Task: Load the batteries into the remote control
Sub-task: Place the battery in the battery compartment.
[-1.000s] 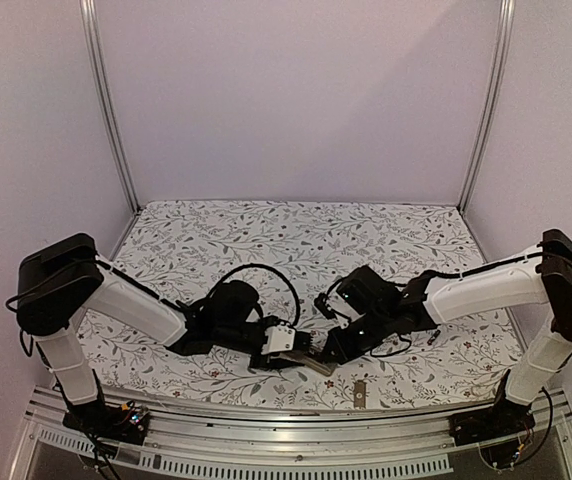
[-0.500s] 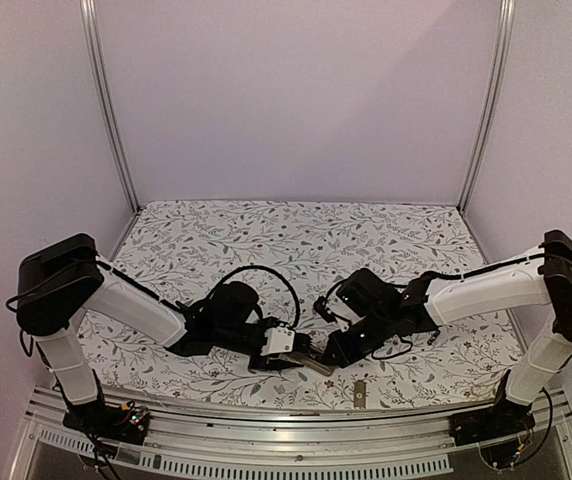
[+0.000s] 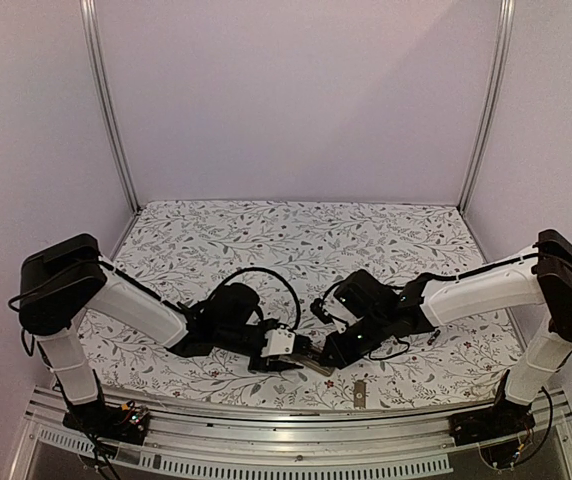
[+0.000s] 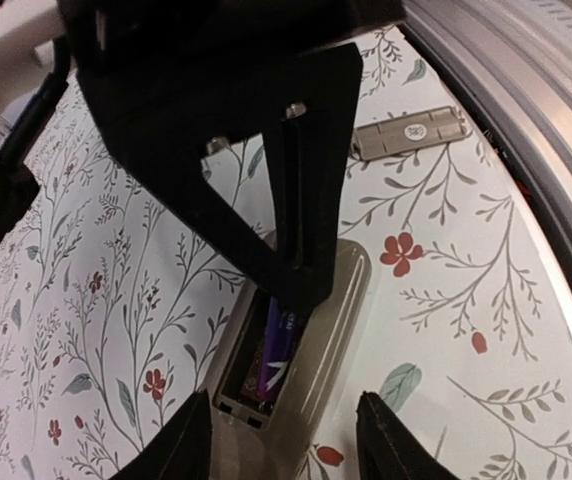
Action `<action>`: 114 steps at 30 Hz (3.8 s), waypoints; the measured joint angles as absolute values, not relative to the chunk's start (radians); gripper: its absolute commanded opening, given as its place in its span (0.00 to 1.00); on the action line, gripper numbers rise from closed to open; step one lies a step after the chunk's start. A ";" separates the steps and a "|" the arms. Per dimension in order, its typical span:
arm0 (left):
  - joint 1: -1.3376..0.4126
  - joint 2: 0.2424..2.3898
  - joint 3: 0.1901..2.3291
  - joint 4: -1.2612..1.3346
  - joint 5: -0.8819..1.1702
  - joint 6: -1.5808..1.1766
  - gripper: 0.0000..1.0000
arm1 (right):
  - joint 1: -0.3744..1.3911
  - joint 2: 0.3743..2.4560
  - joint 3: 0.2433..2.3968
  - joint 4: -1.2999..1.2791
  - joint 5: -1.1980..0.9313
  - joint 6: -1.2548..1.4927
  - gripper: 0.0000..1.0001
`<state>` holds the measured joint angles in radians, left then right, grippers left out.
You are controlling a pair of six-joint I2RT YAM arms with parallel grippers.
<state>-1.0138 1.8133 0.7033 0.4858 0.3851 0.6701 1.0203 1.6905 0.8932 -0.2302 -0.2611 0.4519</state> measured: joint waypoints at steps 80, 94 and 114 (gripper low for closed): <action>-1.019 1.823 0.839 0.286 0.388 0.549 0.33 | 1.013 1.667 0.871 -0.200 -0.188 0.377 0.00; -0.970 1.768 0.839 0.247 0.429 0.556 0.31 | 1.013 1.663 0.867 -0.207 -0.208 0.346 0.00; -0.981 1.807 0.826 0.253 0.458 0.598 0.29 | 1.011 1.701 0.891 -0.199 -0.270 0.318 0.00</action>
